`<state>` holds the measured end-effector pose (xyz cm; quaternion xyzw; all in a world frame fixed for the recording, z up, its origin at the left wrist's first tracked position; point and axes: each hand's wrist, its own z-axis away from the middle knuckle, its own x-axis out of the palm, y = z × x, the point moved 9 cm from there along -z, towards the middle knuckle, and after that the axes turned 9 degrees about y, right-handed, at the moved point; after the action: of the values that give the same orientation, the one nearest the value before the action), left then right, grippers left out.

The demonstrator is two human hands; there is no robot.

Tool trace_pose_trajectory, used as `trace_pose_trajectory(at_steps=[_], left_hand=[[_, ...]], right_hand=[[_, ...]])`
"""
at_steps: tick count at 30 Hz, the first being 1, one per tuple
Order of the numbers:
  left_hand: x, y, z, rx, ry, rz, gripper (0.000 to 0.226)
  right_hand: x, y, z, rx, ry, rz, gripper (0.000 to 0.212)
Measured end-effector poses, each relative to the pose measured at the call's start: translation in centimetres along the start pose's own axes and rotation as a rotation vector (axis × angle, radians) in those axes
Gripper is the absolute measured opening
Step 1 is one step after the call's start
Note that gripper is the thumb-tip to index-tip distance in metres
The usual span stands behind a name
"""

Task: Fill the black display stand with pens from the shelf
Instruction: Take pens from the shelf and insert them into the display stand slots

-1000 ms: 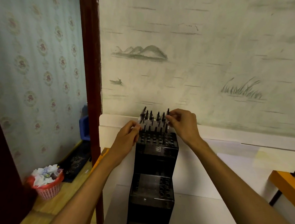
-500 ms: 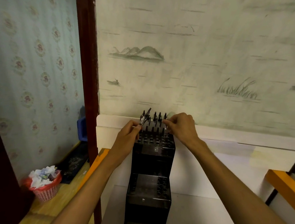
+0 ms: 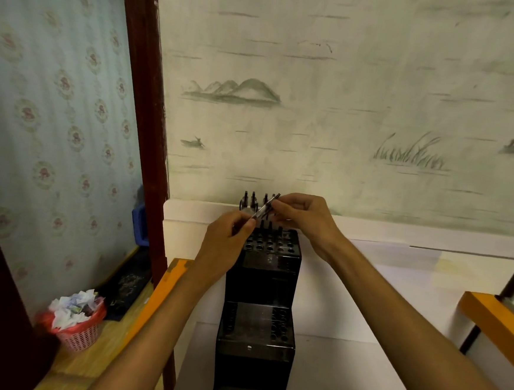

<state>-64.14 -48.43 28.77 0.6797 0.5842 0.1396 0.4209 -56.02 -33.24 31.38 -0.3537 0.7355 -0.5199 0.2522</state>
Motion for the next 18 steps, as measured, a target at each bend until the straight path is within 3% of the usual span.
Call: trace_pose_trajectory(at_steps=[5,9,13,18], left_hand=[[-0.2,0.8,0.0,0.091,-0.002,-0.113,0.020],[-1.2,1.7,0.0,0.205,-0.003,-0.303,0.018],[-2.3,1.9,0.1,0.289,-0.014,-0.506,0.028],[-2.8,1.1,0.1,0.277,-0.059,-0.610,0.035]], right_hand=[[0.2,0.1,0.0,0.037,0.020,-0.115,0.024],[-2.1,-0.6,-1.3,0.015,0.182,-0.118,0.013],[-5.5,-1.9,-2.3,-0.120,0.352,0.070,0.003],[-6.4,-2.9,-2.9,-0.274,0.409,0.348,0.008]])
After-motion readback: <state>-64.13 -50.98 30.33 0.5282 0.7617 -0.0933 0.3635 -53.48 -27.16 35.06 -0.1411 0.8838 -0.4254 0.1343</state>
